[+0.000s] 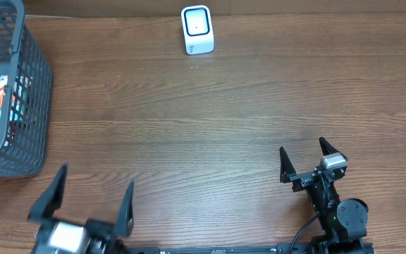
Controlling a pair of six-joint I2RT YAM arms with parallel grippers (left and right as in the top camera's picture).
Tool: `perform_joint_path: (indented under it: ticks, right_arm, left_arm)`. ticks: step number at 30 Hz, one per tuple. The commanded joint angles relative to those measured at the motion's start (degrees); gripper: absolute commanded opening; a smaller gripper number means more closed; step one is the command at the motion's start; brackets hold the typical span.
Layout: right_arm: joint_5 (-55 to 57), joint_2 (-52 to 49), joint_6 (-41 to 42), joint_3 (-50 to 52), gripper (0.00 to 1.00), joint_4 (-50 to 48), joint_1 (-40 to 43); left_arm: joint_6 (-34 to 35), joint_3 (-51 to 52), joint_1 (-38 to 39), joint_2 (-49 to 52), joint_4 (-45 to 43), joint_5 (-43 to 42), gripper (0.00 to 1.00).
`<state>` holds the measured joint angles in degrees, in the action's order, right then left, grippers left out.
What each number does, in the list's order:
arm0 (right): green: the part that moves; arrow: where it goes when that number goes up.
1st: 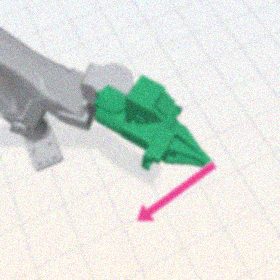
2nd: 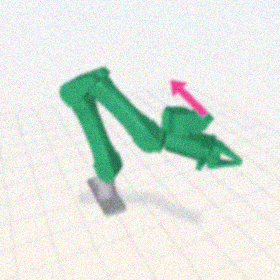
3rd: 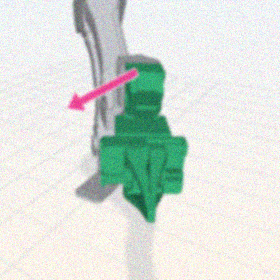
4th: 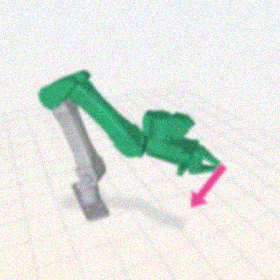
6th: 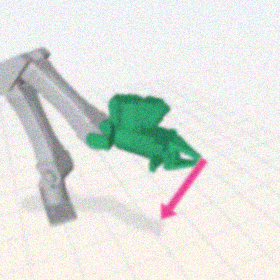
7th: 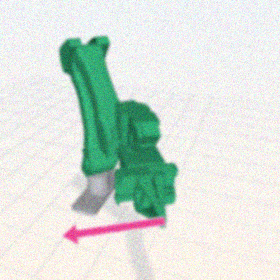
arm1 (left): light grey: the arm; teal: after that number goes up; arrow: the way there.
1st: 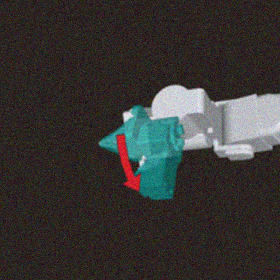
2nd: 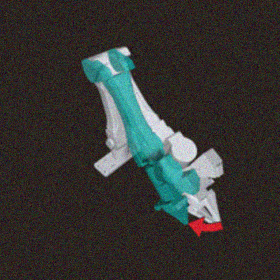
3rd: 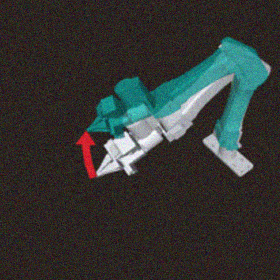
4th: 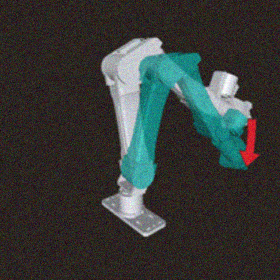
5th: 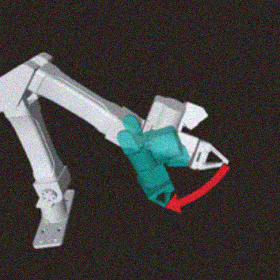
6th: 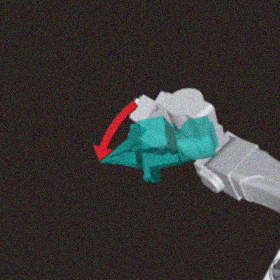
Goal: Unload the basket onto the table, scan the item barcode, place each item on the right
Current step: 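Raise the left gripper and reach into the grey basket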
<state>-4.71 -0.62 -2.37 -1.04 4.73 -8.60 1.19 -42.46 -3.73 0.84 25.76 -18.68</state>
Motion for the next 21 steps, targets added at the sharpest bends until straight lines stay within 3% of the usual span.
perform_joint_path:
  ticks: [1,9,13,21]
  right_arm:
    - [-0.35,0.46,-0.28,0.59,1.00,-0.33,0.33]
    - [-0.35,0.46,-0.28,0.59,1.00,-0.33,0.33]
    - [-0.35,0.46,-0.28,0.59,1.00,-0.33,0.33]
    - [-0.35,0.46,-0.28,0.59,1.00,-0.33,0.33]
  left_arm:
    - [0.44,-6.97,0.37,-0.46,-0.33,-0.15,1.00]
    - [-2.10,-20.33,0.37,5.92,1.40,1.27,1.00]
    - [-6.03,-29.14,0.37,13.55,5.07,1.49,1.00]
    - [-6.40,-50.12,0.39,32.92,16.17,2.62,1.00]
